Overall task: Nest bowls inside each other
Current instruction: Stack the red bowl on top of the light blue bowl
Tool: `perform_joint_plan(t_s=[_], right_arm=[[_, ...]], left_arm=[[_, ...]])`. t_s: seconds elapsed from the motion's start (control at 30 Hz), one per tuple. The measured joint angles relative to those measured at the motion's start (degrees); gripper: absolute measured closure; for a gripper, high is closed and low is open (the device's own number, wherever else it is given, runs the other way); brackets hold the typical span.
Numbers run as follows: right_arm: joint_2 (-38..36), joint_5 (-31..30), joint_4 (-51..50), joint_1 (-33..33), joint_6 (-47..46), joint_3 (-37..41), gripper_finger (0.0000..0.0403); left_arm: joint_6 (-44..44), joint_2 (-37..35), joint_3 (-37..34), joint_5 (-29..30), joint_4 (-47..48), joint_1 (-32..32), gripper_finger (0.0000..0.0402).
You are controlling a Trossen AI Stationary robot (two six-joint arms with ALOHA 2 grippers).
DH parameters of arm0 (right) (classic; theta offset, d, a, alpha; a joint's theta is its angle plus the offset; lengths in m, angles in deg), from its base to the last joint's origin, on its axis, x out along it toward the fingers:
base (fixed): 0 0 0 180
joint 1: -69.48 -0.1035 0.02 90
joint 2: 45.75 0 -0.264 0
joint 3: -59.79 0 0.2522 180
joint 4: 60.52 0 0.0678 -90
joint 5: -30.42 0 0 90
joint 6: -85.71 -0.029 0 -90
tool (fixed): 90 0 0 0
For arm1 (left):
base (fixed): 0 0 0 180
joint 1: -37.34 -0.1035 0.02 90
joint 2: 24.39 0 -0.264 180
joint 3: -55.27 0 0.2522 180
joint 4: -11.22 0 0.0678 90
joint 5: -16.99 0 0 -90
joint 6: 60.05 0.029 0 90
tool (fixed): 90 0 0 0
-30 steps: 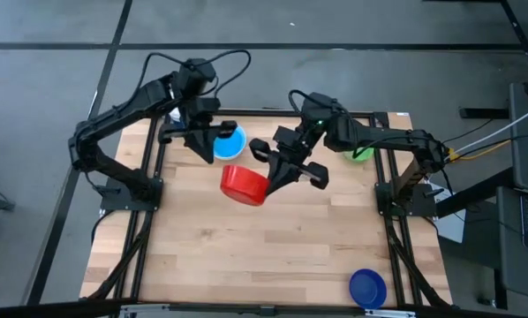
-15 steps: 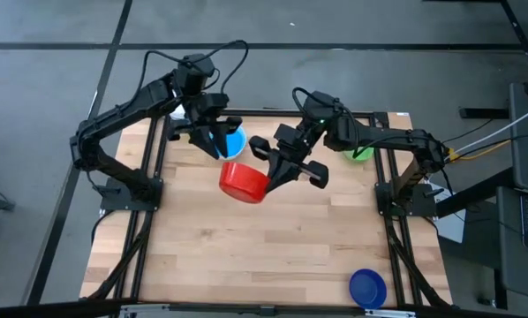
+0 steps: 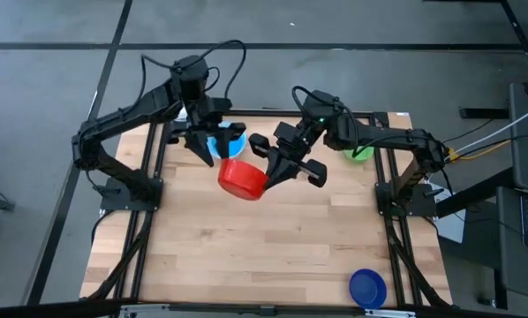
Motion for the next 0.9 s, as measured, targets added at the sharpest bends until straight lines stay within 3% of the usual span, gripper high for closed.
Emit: perform_joint_plan(t_s=[0.17,0.4,0.5,0.9], right_arm=[[0.02,0.2,-0.11,0.55,0.35,0.0,0.0401],[0.11,0.21,0.0,0.19,-0.45,0.04,0.0401],[0.15,0.53,0.0,0.09,-2.15,0.07,0.0386],[0.15,4.64,0.71,-0.07,-11.41,0.07,0.0261]], left_arm=[[-0.05,0.61,0.0,1.53,0.2,2.05,0.0276],[4.55,1.29,0.02,-2.43,-0.02,1.81,0.0387],[4.76,1.42,0.02,-2.47,0.02,2.71,0.0395],[1.01,1.92,0.0,-1.9,-0.17,5.01,0.0398]])
